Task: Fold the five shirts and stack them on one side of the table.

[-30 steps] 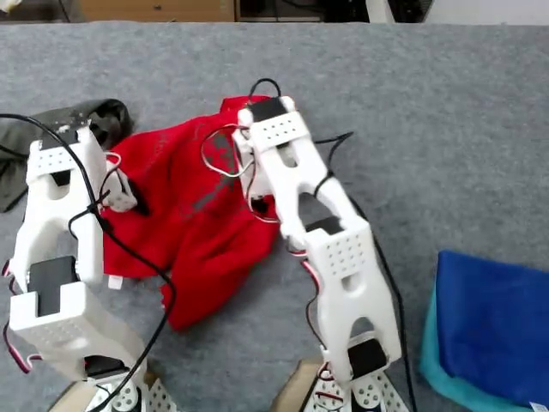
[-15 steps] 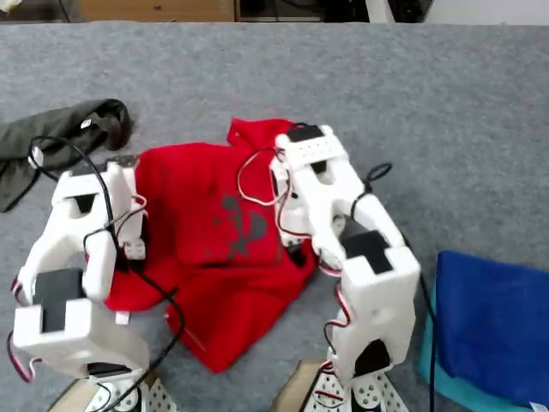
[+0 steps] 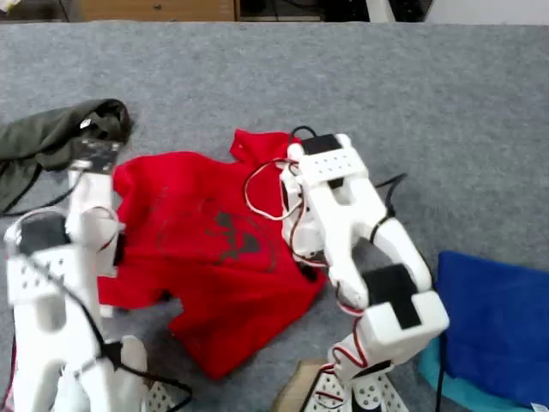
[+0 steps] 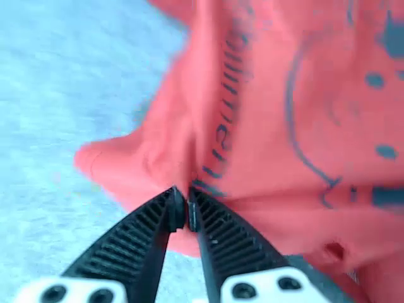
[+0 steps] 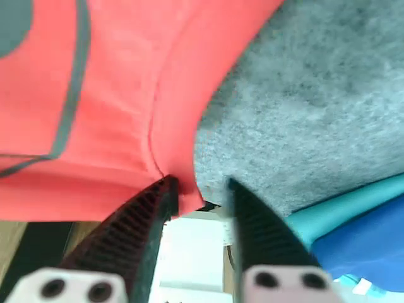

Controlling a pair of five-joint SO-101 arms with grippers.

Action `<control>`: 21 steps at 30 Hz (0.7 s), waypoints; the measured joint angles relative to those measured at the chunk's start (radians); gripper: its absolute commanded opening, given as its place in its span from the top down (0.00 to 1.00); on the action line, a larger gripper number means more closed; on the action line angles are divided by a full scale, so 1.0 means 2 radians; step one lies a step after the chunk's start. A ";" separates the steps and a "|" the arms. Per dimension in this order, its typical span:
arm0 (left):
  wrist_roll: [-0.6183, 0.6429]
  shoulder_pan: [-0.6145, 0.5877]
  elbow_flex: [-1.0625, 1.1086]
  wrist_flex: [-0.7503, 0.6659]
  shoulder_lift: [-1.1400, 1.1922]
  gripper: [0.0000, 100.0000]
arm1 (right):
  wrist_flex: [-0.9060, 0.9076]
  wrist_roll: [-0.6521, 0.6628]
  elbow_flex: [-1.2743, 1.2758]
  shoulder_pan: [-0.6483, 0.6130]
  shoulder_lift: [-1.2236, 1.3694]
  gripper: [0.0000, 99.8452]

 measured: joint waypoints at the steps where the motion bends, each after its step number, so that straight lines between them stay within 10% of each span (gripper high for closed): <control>1: -0.001 -0.011 0.000 0.000 -0.015 0.98 | 0.000 0.003 0.000 0.001 -0.007 0.80; 16: 0.130 -0.053 -0.247 0.063 0.206 0.97 | 0.000 0.006 -0.054 0.020 -0.112 0.80; 21: 0.224 0.005 -0.399 0.111 0.381 0.79 | -0.022 0.006 -0.187 0.063 -0.060 0.80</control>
